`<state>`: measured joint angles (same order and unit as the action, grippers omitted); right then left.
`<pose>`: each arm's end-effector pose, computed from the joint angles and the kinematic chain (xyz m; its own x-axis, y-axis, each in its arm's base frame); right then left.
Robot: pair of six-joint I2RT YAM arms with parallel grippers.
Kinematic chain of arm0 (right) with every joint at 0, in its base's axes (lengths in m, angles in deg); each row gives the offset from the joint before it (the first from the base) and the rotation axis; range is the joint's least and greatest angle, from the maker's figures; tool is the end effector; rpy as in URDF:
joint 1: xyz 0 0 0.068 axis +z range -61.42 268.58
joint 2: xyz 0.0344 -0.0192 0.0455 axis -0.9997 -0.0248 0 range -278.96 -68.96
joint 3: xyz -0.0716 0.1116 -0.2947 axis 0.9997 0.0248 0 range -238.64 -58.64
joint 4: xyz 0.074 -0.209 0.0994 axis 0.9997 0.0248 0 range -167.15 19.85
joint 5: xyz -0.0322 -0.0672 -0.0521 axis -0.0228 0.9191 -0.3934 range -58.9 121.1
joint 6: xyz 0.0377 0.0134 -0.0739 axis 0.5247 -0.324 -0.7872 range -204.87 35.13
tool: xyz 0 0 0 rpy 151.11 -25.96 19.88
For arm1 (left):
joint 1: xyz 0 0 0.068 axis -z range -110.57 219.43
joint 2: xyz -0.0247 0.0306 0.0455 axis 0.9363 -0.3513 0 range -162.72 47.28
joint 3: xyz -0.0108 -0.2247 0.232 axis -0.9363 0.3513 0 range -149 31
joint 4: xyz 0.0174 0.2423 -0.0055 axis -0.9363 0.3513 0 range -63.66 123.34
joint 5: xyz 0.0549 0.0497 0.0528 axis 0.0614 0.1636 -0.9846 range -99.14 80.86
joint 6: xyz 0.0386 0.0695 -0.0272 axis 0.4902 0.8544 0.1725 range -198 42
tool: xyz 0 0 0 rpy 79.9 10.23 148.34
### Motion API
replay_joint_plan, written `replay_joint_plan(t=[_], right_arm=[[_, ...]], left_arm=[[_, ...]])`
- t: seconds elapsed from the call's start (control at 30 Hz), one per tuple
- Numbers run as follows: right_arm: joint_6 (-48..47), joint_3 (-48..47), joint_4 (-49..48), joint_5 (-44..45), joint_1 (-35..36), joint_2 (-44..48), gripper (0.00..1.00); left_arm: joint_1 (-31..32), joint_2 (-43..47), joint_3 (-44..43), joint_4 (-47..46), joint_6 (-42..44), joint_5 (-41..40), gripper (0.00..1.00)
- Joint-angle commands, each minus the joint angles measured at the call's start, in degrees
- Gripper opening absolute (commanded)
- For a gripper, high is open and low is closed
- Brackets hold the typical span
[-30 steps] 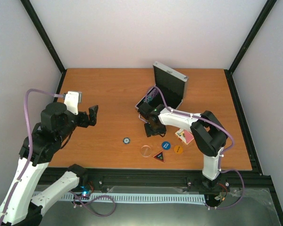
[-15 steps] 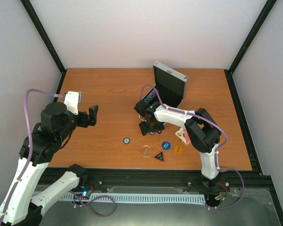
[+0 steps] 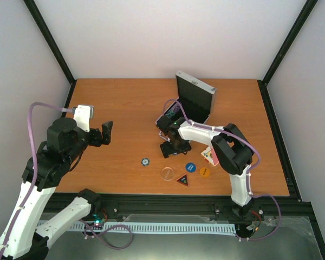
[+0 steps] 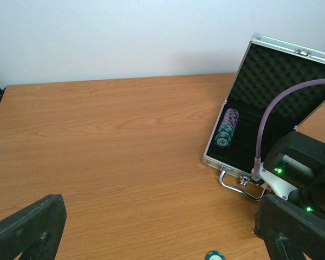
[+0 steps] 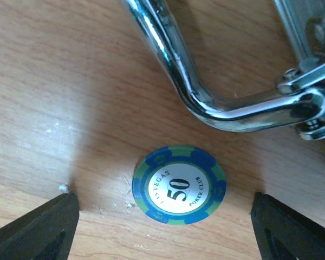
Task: Pack up texas hold em set
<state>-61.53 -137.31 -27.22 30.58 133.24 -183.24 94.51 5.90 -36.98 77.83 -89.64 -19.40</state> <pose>0.2693 0.2672 0.1718 -0.9297 -0.3619 -0.0678 -0.3650 0.9302 0.0391 0.0874 -0.0265 0.4151 -0.4279 -0.0190 -0.9036 0.1881 0.9760 -0.1096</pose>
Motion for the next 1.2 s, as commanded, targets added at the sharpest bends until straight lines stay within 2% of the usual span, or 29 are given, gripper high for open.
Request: replay_joint_plan(t=[0.0, 0.13, 0.3, 0.47, 0.63, 0.77, 1.17], right_arm=[[-0.7, 2.0, -0.7, -0.8, -0.3, -0.4, 0.89], [-1.0, 2.3, -1.3, 0.0, -0.3, -0.4, 0.83], [-1.5, 1.9, -1.6, 0.0, -0.4, -1.0, 0.62], [-1.7, 2.2, -2.1, -0.5, -0.4, -1.4, 0.51], [-1.8, 2.9, -2.4, -1.2, -0.4, -1.3, 0.34], [-1.7, 3.6, -2.5, -1.4, -0.4, -0.6, 0.28], [-1.3, -1.8, 2.2, -0.1, 1.6, 3.3, 0.26]], left_arm=[[-0.2, 0.6, -0.2, 0.4, 0.3, -0.1, 1.0], [-0.2, 0.5, -0.1, 0.4, 0.4, -0.2, 1.0], [-0.2, 0.5, -0.1, 0.5, 0.3, -0.4, 1.0], [-0.2, 0.4, 0.0, 0.4, 0.3, -0.4, 1.0], [-0.2, 0.4, 0.1, 0.4, 0.3, -0.5, 1.0], [-0.2, 0.4, 0.3, 0.2, 0.3, -0.4, 1.0], [-0.2, 0.0, 0.1, -0.5, 0.3, 0.3, 1.0]])
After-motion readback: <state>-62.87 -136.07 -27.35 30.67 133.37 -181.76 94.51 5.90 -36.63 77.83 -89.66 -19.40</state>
